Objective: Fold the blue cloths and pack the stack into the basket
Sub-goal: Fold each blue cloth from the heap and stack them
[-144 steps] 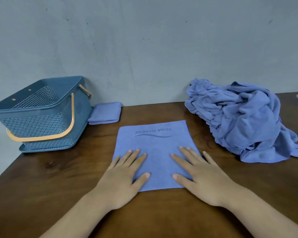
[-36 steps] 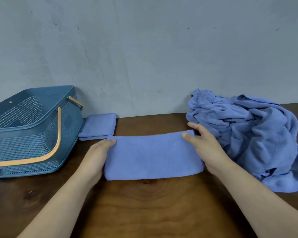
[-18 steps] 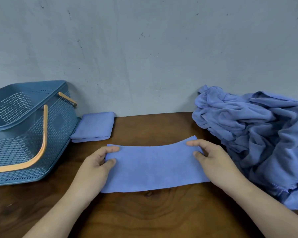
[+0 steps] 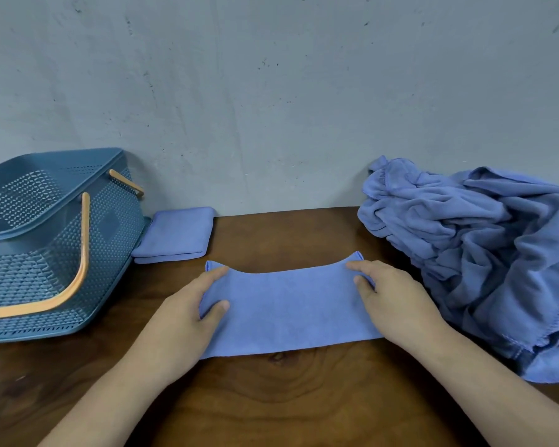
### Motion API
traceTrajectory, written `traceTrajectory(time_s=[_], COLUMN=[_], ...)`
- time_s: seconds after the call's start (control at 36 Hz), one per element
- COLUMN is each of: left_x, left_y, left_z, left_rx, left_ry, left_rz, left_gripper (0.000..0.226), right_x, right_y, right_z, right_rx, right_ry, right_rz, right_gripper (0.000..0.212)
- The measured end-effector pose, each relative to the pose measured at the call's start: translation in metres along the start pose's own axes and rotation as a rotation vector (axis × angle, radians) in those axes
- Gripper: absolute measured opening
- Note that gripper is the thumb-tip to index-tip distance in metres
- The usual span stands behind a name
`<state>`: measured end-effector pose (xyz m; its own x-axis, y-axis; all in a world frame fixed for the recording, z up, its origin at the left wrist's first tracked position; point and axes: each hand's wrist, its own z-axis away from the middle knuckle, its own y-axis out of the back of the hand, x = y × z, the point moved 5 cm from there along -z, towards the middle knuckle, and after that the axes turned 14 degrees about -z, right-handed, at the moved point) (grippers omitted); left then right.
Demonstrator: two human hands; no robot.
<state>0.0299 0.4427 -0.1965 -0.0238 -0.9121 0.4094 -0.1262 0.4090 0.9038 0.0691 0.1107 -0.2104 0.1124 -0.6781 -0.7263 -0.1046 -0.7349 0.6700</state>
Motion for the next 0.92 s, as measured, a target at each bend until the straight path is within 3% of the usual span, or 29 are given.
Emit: traceTrajectory(time_s=[0.25, 0.31, 0.39, 0.47, 0.58, 0.72, 0.92], left_x=[-0.004, 0.000, 0.020, 0.046, 0.047, 0.030, 0.008], left_y=[0.002, 0.008, 0.012, -0.007, -0.038, -0.039, -0.028], left_z=[-0.001, 0.001, 0.005, 0.010, 0.013, 0.010, 0.001], left_rx=[0.060, 0.153, 0.371, 0.230, -0.058, -0.213, -0.256], left_ry=[0.002, 0.005, -0.183, -0.308, -0.309, -0.240, -0.204], left_rz=[-0.419, -0.526, -0.483, -0.389, -0.448, -0.512, -0.422], left_gripper=[0.057, 0.060, 0.046, 0.057, 0.075, 0.077, 0.091], right_x=[-0.008, -0.013, -0.030, -0.056, -0.050, -0.036, -0.009], right_y=[0.005, 0.010, 0.009, -0.019, -0.053, -0.038, -0.017], right_z=[0.006, 0.006, 0.008, 0.020, 0.031, 0.024, 0.018], right_rx=[0.040, 0.084, 0.136, -0.078, -0.402, -0.401, -0.409], right_ry=[-0.027, -0.007, 0.134, 0.329, 0.283, 0.189, 0.043], right_rz=[0.375, 0.471, 0.484, 0.320, 0.300, 0.324, 0.313], right_gripper=[0.049, 0.054, 0.052, 0.056, 0.064, 0.077, 0.088])
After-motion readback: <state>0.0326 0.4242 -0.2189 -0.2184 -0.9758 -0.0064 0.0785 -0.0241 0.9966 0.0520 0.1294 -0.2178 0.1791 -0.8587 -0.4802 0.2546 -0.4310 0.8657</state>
